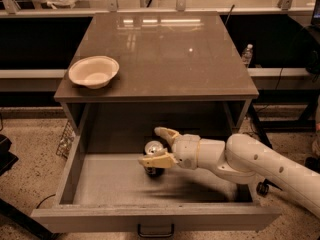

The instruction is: Place pepsi can into top drawer

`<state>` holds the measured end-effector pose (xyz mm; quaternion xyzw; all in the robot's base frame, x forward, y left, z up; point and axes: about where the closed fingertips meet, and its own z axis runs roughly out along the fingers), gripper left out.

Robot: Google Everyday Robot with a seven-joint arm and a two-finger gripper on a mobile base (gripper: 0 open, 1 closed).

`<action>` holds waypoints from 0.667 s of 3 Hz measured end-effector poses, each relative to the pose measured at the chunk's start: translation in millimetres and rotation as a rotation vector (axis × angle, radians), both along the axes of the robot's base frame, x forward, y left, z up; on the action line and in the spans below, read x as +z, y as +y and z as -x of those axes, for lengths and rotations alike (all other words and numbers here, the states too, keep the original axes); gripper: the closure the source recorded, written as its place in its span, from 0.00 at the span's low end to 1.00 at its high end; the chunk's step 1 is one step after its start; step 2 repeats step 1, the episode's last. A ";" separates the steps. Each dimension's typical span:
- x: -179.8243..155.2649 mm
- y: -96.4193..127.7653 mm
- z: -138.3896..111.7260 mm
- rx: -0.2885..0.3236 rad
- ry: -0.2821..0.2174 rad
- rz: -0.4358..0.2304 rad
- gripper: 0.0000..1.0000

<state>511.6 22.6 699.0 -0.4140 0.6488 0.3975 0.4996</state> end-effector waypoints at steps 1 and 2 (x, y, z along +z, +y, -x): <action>0.1 0.6 0.2 0.001 0.000 0.000 0.00; 0.1 0.6 0.2 0.001 0.000 0.000 0.00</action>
Offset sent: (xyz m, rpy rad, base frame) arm 0.0000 0.0000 0.0000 0.0000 0.0000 0.0000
